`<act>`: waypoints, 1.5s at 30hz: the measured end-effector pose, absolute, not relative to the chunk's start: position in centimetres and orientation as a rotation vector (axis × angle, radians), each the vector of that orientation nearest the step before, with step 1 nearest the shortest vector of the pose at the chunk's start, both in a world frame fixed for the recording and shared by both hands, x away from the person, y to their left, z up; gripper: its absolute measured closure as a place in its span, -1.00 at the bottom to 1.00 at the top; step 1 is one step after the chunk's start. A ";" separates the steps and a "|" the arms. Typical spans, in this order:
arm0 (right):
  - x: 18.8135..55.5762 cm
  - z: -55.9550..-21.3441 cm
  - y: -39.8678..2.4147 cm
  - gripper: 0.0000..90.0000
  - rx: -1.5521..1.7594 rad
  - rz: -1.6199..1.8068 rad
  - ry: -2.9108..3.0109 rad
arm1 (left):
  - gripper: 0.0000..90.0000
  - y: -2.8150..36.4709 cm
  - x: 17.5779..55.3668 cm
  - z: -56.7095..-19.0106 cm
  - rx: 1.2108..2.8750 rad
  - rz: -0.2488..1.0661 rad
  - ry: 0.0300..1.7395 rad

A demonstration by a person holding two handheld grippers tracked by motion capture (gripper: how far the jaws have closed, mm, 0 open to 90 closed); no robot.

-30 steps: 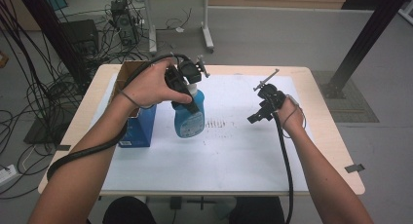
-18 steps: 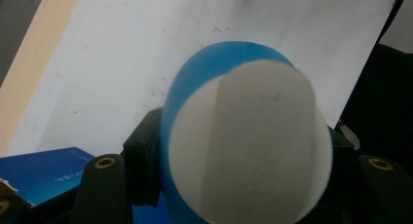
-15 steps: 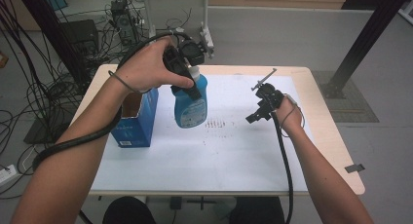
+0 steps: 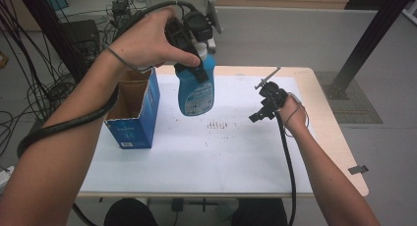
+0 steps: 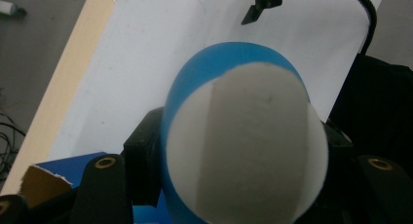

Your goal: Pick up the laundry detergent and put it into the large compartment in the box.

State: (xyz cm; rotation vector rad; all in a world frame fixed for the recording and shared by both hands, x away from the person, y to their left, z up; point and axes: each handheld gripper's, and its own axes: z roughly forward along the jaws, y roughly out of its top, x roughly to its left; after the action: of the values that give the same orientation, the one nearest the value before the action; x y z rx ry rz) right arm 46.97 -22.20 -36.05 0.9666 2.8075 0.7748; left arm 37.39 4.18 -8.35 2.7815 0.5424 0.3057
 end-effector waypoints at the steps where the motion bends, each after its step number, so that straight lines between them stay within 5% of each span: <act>1: 46.9 -36.0 -22.2 -0.91 0.964 0.780 2.806 | -0.17 4.2 37.3 -7.5 2.777 0.308 0.544; 10: 46.8 -35.8 -22.0 -0.91 0.961 0.788 2.804 | -0.17 4.3 37.4 -6.5 2.732 0.317 0.633; 22: 46.6 -35.5 -22.0 -0.91 0.968 0.797 2.795 | -0.17 5.2 38.4 -6.7 2.672 0.399 0.999; 45: 46.7 -35.0 -22.1 -0.91 0.942 0.806 2.784 | -0.17 13.7 40.6 -5.7 2.435 0.401 1.444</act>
State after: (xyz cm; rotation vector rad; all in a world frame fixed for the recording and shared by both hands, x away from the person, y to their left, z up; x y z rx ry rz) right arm 46.68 -22.08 -34.96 0.9423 2.7843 0.8061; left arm 40.56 13.70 -5.66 2.4345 1.4438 0.4009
